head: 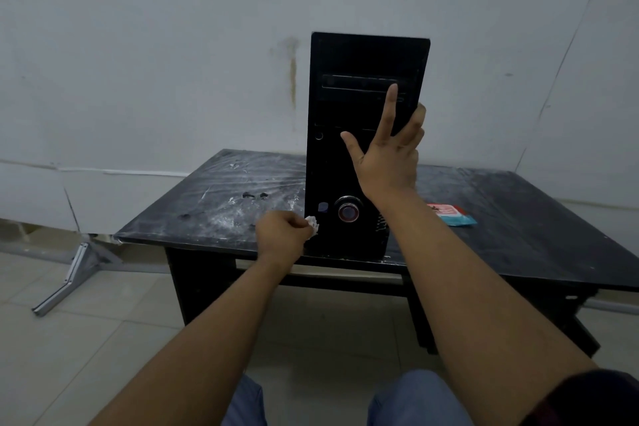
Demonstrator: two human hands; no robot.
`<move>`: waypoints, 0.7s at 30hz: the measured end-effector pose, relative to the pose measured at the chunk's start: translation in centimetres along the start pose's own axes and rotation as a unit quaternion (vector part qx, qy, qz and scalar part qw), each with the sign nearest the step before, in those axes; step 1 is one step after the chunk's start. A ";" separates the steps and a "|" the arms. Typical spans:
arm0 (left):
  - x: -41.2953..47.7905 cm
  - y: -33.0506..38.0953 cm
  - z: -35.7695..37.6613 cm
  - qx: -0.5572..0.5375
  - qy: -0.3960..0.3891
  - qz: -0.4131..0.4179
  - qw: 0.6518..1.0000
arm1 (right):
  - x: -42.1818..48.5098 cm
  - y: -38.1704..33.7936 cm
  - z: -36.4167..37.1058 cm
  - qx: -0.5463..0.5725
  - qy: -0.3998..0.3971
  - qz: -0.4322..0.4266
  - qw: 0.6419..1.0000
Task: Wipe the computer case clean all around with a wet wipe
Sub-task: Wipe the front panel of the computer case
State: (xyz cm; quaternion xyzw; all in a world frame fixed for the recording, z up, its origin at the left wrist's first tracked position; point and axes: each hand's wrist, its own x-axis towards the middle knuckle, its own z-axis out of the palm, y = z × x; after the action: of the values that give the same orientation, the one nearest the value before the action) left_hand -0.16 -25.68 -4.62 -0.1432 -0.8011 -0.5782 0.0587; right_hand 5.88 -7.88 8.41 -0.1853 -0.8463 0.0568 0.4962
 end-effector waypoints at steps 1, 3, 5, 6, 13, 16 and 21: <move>0.0 0.0 -0.2 0.010 0.005 0.031 0.999 | 0.0 0.0 0.0 0.000 -0.001 -0.002 1.000; -0.3 -0.4 -0.3 0.016 0.019 0.077 0.997 | 0.1 0.0 0.1 0.001 -0.002 -0.002 1.000; -0.8 -1.2 -0.1 0.003 0.027 0.095 0.995 | 0.1 0.0 0.2 0.002 -0.002 -0.001 1.000; -1.0 -1.7 0.0 -0.023 0.032 0.089 0.995 | 0.1 0.0 0.3 0.002 -0.001 -0.001 1.000; -0.9 -1.3 1.0 -0.176 0.064 0.046 0.981 | 0.1 0.1 0.4 0.002 0.010 -0.004 1.000; -1.2 -0.9 1.4 -0.133 0.059 0.063 0.987 | 0.1 0.2 0.4 0.002 0.009 -0.005 1.000; -1.8 -2.0 0.9 -0.007 0.045 0.098 0.994 | 0.1 0.2 0.4 0.003 0.010 -0.007 1.000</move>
State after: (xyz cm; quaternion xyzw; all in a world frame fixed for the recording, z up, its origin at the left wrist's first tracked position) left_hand 1.04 -25.69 -7.23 -0.1951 -0.7757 -0.5812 0.1494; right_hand 5.59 -7.65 8.24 -0.1783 -0.8424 0.0539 0.5057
